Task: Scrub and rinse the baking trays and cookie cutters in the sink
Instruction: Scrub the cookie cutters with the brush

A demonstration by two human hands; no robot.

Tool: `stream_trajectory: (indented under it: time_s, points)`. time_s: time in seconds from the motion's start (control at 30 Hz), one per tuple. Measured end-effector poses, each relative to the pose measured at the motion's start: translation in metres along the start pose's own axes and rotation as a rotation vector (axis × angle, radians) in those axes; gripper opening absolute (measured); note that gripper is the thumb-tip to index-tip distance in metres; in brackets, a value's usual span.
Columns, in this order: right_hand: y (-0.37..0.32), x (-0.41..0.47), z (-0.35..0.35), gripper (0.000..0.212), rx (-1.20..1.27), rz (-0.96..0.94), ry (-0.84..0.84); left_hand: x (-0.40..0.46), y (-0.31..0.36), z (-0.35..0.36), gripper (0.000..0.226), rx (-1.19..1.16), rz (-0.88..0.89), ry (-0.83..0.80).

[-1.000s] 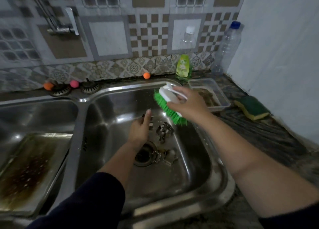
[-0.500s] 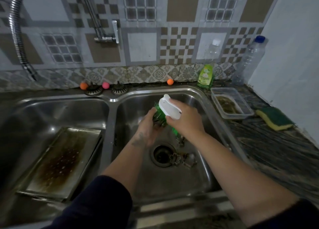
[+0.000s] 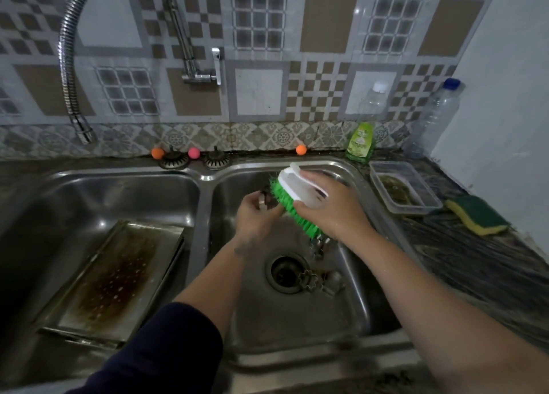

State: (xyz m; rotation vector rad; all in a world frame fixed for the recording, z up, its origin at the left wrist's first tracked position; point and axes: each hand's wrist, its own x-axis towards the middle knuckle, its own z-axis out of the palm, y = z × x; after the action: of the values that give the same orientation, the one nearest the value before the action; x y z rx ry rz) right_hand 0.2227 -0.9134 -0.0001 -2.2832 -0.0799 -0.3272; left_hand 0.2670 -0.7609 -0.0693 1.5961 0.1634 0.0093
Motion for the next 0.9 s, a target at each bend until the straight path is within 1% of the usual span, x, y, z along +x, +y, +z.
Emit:
stream_trajectory:
  time_s: [0.03, 0.1, 0.17, 0.23, 0.3, 0.37, 0.4, 0.5, 0.57, 0.6, 0.63, 0.67, 0.7, 0.73, 0.77, 0.8, 0.83, 0.9]
  points:
    - [0.002, 0.001, -0.002, 0.062, -0.050, 0.008, -0.025, -0.003, 0.000, -0.002, 0.040, 0.076, 0.057, 0.000]
    - [0.006, 0.006, -0.010, 0.061, -0.118, 0.043, -0.007, -0.011, 0.003, -0.006, 0.051, 0.216, 0.188, -0.033]
    - [0.007, 0.008, -0.017, 0.060, -0.088, 0.038, 0.032, -0.014, 0.008, -0.008, 0.056, 0.351, 0.285, -0.071]
    - [0.005, 0.004, -0.019, 0.062, -0.085, -0.013, 0.007, -0.012, 0.013, -0.008, 0.061, 0.430, 0.339, -0.094]
    - [0.007, -0.001, -0.015, 0.063, -0.179, -0.031, -0.059, -0.012, 0.019, -0.005, 0.064, 0.494, 0.362, -0.109]
    - [0.010, -0.004, -0.012, 0.062, -0.225, 0.015, -0.072, -0.014, 0.024, -0.003, 0.065, 0.560, 0.356, -0.120]
    - [0.010, -0.004, -0.011, 0.062, -0.248, 0.015, -0.053, -0.013, 0.024, -0.003, 0.064, 0.577, 0.351, -0.117]
    - [0.006, -0.002, -0.010, 0.062, -0.382, -0.077, 0.051, -0.010, 0.022, -0.004, 0.063, 0.602, 0.361, -0.108]
    - [0.008, 0.001, -0.013, 0.062, -0.331, -0.071, 0.112, -0.010, 0.025, -0.006, 0.065, 0.626, 0.371, -0.105]
    - [0.011, 0.004, -0.016, 0.061, -0.242, -0.029, 0.117, -0.009, 0.027, -0.007, 0.065, 0.593, 0.348, -0.091]
    - [0.015, 0.005, -0.018, 0.061, -0.136, 0.020, 0.115, -0.007, 0.029, -0.007, 0.065, 0.492, 0.278, -0.083]
    - [0.019, 0.005, -0.018, 0.061, -0.036, 0.059, 0.117, -0.006, 0.032, -0.006, 0.061, 0.305, 0.159, -0.084]
    - [0.021, 0.003, -0.016, 0.060, 0.055, 0.078, 0.126, -0.006, 0.035, -0.004, 0.054, 0.060, 0.000, -0.089]
    - [0.021, -0.001, -0.013, 0.059, 0.134, 0.070, 0.138, -0.008, 0.038, 0.000, 0.047, -0.154, -0.164, -0.111]
    - [0.021, -0.006, -0.009, 0.058, 0.191, 0.044, 0.141, -0.010, 0.041, 0.005, 0.046, -0.319, -0.291, -0.156]
    - [0.019, -0.010, -0.005, 0.058, 0.211, 0.001, 0.131, -0.012, 0.042, 0.009, 0.049, -0.422, -0.366, -0.212]
    - [0.017, -0.013, -0.001, 0.058, 0.186, -0.052, 0.114, -0.013, 0.043, 0.012, 0.051, -0.499, -0.404, -0.252]
    - [0.015, -0.013, 0.003, 0.060, 0.017, -0.154, 0.076, -0.017, 0.047, 0.018, 0.051, -0.569, -0.418, -0.316]
